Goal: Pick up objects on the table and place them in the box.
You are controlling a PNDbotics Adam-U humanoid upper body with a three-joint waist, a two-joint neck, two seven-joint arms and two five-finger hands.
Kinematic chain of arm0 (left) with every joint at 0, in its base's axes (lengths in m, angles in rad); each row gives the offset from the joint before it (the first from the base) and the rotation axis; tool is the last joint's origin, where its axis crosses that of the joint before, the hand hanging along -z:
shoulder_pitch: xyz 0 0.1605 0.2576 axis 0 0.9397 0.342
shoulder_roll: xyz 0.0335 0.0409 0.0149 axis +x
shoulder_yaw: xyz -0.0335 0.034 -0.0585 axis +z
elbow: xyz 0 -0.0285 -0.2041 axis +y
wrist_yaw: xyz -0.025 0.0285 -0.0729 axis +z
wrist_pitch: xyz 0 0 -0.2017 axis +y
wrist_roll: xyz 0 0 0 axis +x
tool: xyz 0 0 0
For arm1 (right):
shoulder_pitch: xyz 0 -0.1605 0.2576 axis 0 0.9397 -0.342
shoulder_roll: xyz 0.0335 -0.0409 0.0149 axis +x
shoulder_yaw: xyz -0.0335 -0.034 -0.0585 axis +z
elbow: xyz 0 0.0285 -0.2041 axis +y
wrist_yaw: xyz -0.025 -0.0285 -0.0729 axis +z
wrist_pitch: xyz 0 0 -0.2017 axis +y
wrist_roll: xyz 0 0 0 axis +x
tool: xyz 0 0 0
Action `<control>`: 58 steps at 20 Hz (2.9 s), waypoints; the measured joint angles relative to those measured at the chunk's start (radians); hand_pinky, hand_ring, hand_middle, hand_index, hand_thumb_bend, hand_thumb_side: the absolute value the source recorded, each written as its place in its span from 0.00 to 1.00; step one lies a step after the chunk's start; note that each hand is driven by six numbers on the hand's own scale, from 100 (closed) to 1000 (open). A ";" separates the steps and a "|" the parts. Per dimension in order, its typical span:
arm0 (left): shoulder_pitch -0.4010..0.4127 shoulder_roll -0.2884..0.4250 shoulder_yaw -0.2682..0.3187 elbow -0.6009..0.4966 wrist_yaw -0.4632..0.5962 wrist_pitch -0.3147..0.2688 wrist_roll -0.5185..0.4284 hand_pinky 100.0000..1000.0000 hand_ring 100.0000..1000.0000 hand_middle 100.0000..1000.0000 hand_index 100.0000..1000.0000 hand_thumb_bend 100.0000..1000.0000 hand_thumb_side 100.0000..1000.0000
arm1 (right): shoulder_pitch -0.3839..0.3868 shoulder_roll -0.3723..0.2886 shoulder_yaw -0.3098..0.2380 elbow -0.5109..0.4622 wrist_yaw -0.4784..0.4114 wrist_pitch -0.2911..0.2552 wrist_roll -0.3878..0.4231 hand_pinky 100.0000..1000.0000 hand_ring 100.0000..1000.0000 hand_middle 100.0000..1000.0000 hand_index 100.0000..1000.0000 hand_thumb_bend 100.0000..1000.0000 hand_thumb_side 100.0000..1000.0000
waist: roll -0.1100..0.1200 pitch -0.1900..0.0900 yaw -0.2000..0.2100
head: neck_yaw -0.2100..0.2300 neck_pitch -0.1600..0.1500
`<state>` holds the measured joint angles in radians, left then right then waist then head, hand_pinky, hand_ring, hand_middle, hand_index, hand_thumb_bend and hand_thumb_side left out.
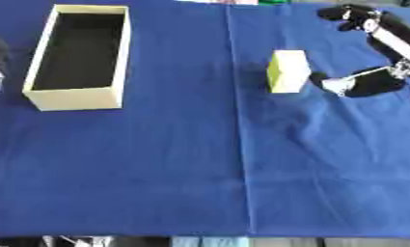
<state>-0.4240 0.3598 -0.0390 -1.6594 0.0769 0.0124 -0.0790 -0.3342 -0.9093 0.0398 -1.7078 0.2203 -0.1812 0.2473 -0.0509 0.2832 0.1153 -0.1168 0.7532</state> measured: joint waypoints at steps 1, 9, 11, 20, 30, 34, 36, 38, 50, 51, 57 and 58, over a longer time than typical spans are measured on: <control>0.000 0.000 0.000 0.000 0.000 0.000 -0.001 0.53 0.78 0.70 0.77 0.00 0.16 | -0.009 -0.006 0.005 0.009 0.001 -0.003 0.009 0.86 0.94 0.89 0.96 0.33 0.09 | 0.000 0.000 0.001 | 0.000 0.000; 0.000 0.000 -0.006 0.000 0.000 0.001 -0.005 0.53 0.78 0.71 0.77 0.00 0.16 | -0.089 -0.028 0.030 0.091 0.016 -0.022 0.174 0.86 0.93 0.88 0.95 0.35 0.08 | 0.000 -0.003 0.002 | -0.004 0.001; 0.000 0.000 -0.006 0.000 0.000 0.001 -0.005 0.53 0.78 0.71 0.77 0.00 0.16 | -0.112 -0.028 0.032 0.112 0.029 -0.020 0.227 0.86 0.93 0.88 0.95 0.35 0.08 | 0.000 -0.006 0.003 | -0.004 0.001; 0.000 0.001 -0.007 0.000 0.000 0.002 -0.012 0.53 0.78 0.71 0.77 0.00 0.16 | -0.217 -0.017 0.054 0.222 0.069 -0.020 0.336 0.85 0.92 0.87 0.94 0.34 0.08 | -0.005 -0.008 0.010 | -0.007 0.001; 0.000 0.001 -0.012 0.000 0.000 0.002 -0.014 0.53 0.78 0.71 0.78 0.00 0.16 | -0.314 0.052 0.078 0.374 0.111 -0.029 0.370 0.85 0.92 0.86 0.94 0.32 0.08 | -0.004 -0.009 0.016 | -0.009 0.002; 0.000 0.001 -0.012 0.001 0.000 0.001 -0.017 0.53 0.78 0.71 0.78 0.00 0.16 | -0.341 0.076 0.085 0.420 0.129 -0.037 0.381 0.85 0.92 0.86 0.94 0.32 0.09 | -0.005 -0.009 0.021 | -0.009 0.002; 0.000 0.001 -0.012 0.001 0.000 0.001 -0.018 0.53 0.78 0.71 0.78 0.00 0.16 | -0.351 0.087 0.091 0.438 0.138 -0.041 0.387 0.85 0.92 0.87 0.94 0.32 0.09 | -0.006 -0.009 0.021 | -0.009 0.003; 0.000 0.001 -0.012 0.001 0.001 0.001 -0.018 0.53 0.78 0.71 0.78 0.00 0.16 | -0.358 0.096 0.095 0.454 0.149 -0.044 0.391 0.85 0.92 0.87 0.94 0.32 0.09 | -0.006 -0.010 0.022 | -0.009 0.005; 0.000 0.001 -0.013 0.001 0.002 0.001 -0.021 0.53 0.78 0.71 0.78 0.00 0.16 | -0.379 0.131 0.115 0.505 0.209 -0.067 0.416 0.85 0.92 0.87 0.95 0.32 0.09 | -0.007 -0.012 0.027 | -0.009 0.010; 0.000 0.001 -0.013 0.001 0.002 0.001 -0.021 0.53 0.78 0.71 0.78 0.00 0.16 | -0.379 0.132 0.115 0.509 0.213 -0.067 0.416 0.85 0.92 0.87 0.95 0.32 0.09 | -0.007 -0.012 0.028 | -0.010 0.010; 0.000 0.001 -0.013 0.001 0.002 0.002 -0.021 0.53 0.78 0.71 0.78 0.00 0.17 | -0.391 0.155 0.115 0.553 0.260 -0.066 0.421 0.85 0.92 0.87 0.94 0.32 0.10 | -0.006 -0.012 0.030 | -0.013 0.010; 0.000 0.001 -0.013 0.001 0.002 0.002 -0.021 0.53 0.78 0.71 0.78 0.00 0.16 | -0.393 0.159 0.115 0.563 0.267 -0.066 0.421 0.85 0.92 0.87 0.94 0.32 0.09 | -0.006 -0.012 0.030 | -0.013 0.010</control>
<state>-0.4241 0.3605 -0.0516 -1.6588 0.0792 0.0139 -0.1004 -0.7273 -0.7506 0.1547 -1.1453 0.4877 -0.2469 0.6680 -0.0567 0.2709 0.1452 -0.1298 0.7633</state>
